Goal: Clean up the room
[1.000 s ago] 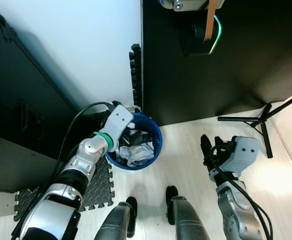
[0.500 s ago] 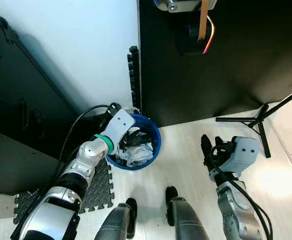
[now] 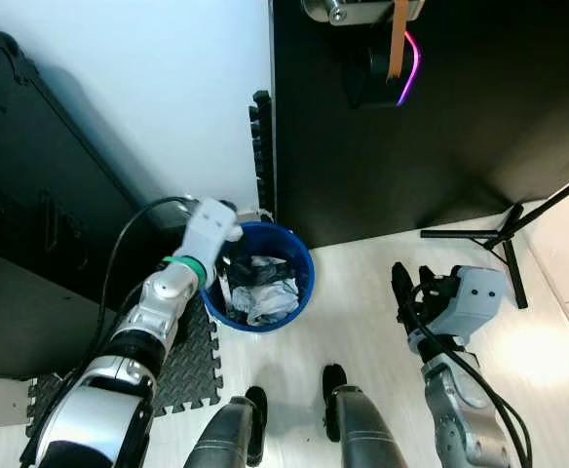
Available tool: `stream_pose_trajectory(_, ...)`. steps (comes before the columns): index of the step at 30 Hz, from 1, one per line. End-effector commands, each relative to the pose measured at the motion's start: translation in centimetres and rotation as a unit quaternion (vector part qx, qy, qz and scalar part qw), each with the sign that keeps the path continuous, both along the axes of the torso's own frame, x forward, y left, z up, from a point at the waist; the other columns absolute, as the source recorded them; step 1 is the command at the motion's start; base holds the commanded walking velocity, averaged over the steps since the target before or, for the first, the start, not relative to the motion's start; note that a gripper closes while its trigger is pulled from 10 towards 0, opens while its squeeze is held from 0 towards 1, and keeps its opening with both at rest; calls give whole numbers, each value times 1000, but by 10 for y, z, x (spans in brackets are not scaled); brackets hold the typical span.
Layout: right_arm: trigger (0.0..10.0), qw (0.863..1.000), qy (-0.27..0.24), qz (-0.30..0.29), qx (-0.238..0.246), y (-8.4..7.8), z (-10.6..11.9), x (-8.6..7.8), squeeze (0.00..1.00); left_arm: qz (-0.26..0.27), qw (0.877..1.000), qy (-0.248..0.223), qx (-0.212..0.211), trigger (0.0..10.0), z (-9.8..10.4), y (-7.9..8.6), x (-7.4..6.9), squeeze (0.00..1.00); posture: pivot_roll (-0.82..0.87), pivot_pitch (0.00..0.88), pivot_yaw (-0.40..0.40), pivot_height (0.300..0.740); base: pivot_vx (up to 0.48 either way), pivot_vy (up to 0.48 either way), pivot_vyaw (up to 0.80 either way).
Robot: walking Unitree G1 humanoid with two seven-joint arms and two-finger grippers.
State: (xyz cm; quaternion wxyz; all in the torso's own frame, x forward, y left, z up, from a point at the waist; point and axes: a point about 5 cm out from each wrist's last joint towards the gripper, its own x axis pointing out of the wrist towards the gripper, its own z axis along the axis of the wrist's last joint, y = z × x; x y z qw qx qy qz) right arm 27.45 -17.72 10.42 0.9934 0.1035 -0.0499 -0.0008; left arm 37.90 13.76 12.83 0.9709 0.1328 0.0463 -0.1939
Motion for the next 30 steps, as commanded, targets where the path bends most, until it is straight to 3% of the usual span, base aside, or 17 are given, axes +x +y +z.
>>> stream_pose_trajectory(1,10000,1000,17,-2,1,-1,-10,-5,0,-4,999,31,-24,10000,-12,0,-5,0,-117,297,91,720,0,0,0)
stream_pose_trajectory(2,10000,1000,17,-2,1,-2,-10,-5,0,-53,998,14,29,10000,-12,-8,-8,0,-110,297,94,720,0,0,0)
stream_pose_trajectory(3,10000,1000,17,-2,1,-2,-10,-5,0,-53,998,14,29,10000,-12,-8,-8,0,-110,297,94,720,0,0,0)
stream_pose_trajectory(5,10000,1000,17,-2,1,-1,-10,-5,0,-69,997,2,38,10000,-10,-11,-9,114,-110,298,95,720,0,0,0)
stream_pose_trajectory(6,10000,1000,17,-2,0,-1,-10,-5,0,-57,998,5,11,10000,-6,-10,-6,624,-120,299,98,720,0,0,0)
stream_pose_trajectory(7,10000,1000,17,-3,1,-2,-10,-5,0,-71,997,2,-4,10000,-4,-13,-6,1000,-120,298,97,720,0,0,0)
stream_pose_trajectory(8,10000,1000,16,-4,1,-2,-9,-5,0,-92,995,6,-44,10000,1,-19,-6,1000,-117,301,97,720,0,0,0)
stream_pose_trajectory(10,10000,1000,15,-5,1,-2,-9,-5,0,-121,990,-15,-69,10000,9,-28,-6,1000,-121,303,101,720,0,0,0)
stream_pose_trajectory(12,10000,1000,16,-5,1,-2,-9,-6,0,-102,992,-12,-70,10000,12,-27,-2,1000,-122,302,101,720,0,0,0)
stream_pose_trajectory(14,10000,1000,16,-5,1,-2,-10,-6,0,-106,994,-23,-7,10000,13,-31,-1,1000,-123,303,101,720,0,0,0)
stream_pose_trajectory(15,10000,1000,16,-5,1,-2,-10,-6,0,-106,994,-23,-7,10000,13,-31,-1,1000,-123,303,101,720,0,0,0)
stream_pose_trajectory(16,10000,1000,16,-6,1,-2,-10,-7,0,-107,994,-27,2,10000,13,-33,-1,0,-125,302,105,720,0,0,0)
stream_pose_trajectory(21,10000,1000,16,-9,0,-3,-10,-8,0,-91,994,-64,14,10000,17,-36,-3,0,-125,296,111,720,0,0,0)
stream_pose_trajectory(22,10000,1000,10,-11,1,-3,-8,-10,0,-94,990,-103,16,10000,20,-40,-12,0,-123,285,117,720,0,0,0)
stream_pose_trajectory(24,10000,1000,1,-5,0,1,-6,-11,0,-92,989,-117,-4,10000,18,-40,-25,0,-108,268,126,720,0,0,0)
stream_pose_trajectory(29,10000,1000,-6,7,3,9,-5,-12,0,-92,990,-104,-35,10000,12,-38,-41,0,-94,244,131,720,0,0,0)
stream_pose_trajectory(30,10000,999,-2,35,21,24,-10,-13,0,-69,993,-63,-65,10000,-6,-28,-60,0,-56,178,108,720,0,0,0)
